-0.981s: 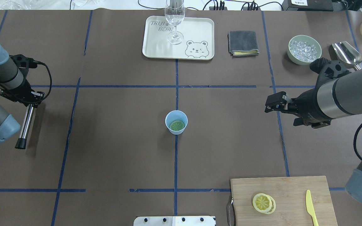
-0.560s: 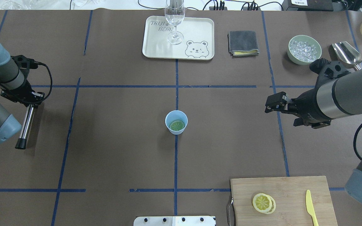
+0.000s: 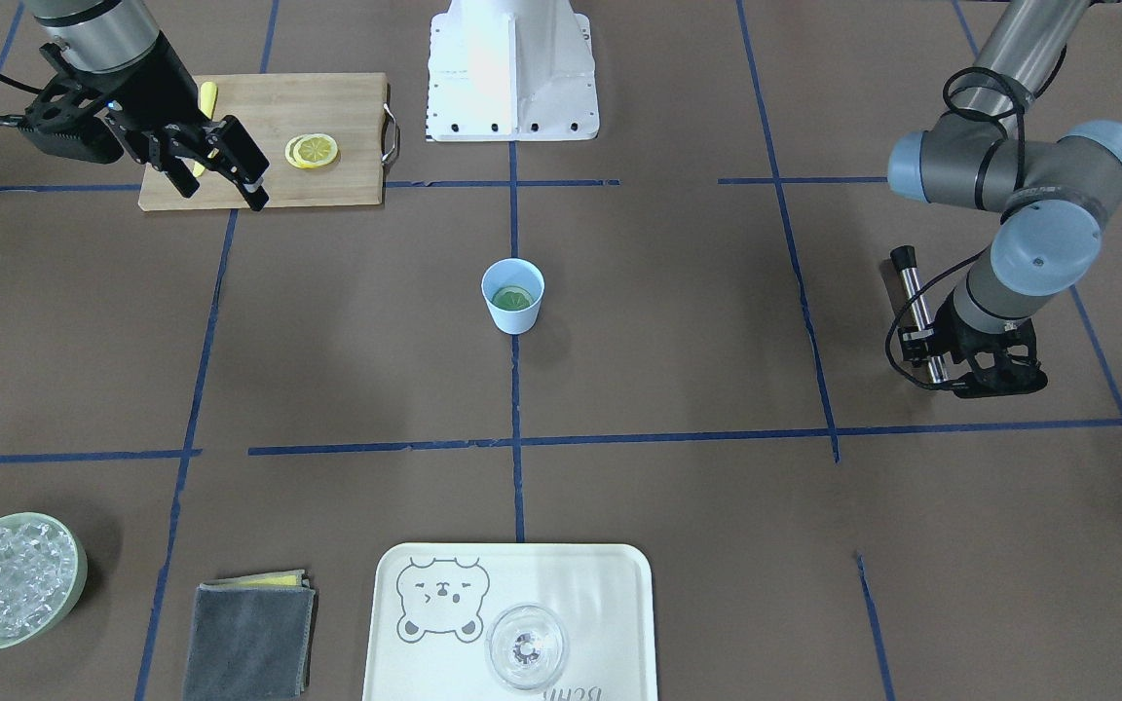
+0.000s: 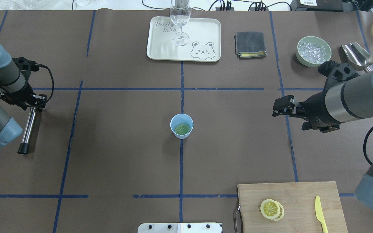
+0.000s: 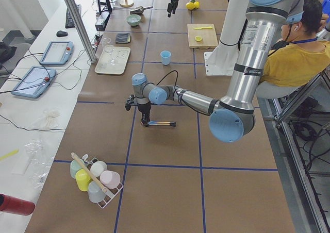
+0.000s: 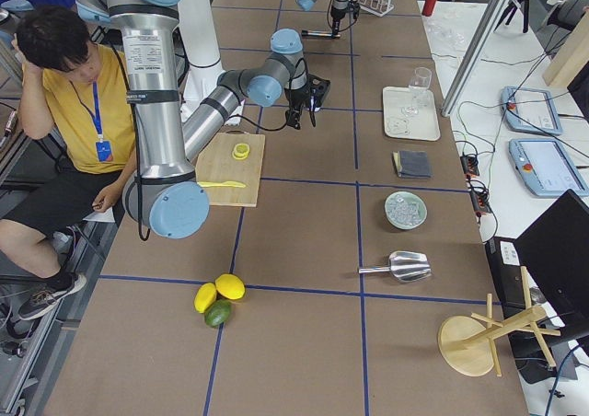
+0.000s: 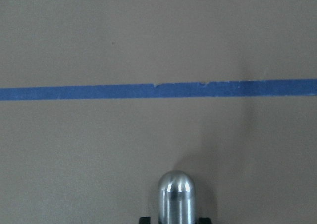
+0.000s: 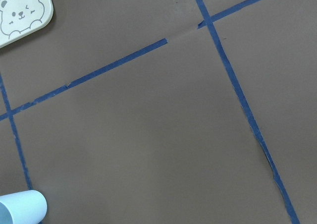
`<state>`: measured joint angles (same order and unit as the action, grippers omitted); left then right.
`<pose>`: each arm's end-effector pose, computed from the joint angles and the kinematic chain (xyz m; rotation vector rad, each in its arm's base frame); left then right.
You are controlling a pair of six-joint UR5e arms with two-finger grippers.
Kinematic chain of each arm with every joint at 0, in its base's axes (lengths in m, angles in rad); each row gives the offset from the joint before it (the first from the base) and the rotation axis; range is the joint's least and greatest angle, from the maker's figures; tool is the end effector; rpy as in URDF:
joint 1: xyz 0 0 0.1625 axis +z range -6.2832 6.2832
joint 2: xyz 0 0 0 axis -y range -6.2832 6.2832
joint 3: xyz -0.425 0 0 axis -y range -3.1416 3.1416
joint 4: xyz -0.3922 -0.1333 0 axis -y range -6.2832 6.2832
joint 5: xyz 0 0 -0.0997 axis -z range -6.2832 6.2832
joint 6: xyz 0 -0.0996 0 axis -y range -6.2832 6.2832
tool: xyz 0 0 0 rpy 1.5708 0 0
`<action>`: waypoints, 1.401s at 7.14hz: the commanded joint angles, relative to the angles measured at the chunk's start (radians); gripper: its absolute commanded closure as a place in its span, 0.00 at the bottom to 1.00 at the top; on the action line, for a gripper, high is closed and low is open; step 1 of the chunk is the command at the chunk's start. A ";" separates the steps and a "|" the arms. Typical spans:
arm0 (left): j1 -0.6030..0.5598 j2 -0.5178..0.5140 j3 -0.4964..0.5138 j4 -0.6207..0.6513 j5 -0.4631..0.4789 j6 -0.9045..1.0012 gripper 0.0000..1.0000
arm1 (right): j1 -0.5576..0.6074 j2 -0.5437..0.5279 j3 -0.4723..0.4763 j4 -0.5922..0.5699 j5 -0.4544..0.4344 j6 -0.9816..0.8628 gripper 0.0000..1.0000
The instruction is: Squeeze lemon into cup
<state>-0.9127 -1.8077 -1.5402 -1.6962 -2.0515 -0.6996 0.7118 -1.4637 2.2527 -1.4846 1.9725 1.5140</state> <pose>0.3020 -0.5333 0.5463 -0.0459 0.5748 0.0394 -0.2837 -0.3693 0.2890 -0.0248 -0.9476 0.4301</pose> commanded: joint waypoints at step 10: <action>-0.586 0.114 -0.058 -0.003 -0.295 0.720 0.00 | 0.639 -0.144 -0.453 0.000 0.388 -1.165 0.00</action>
<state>-1.4474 -1.7167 -1.6223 -1.6984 -2.3444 -0.0579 1.2022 -1.6166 1.9638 -1.4851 2.2793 0.6531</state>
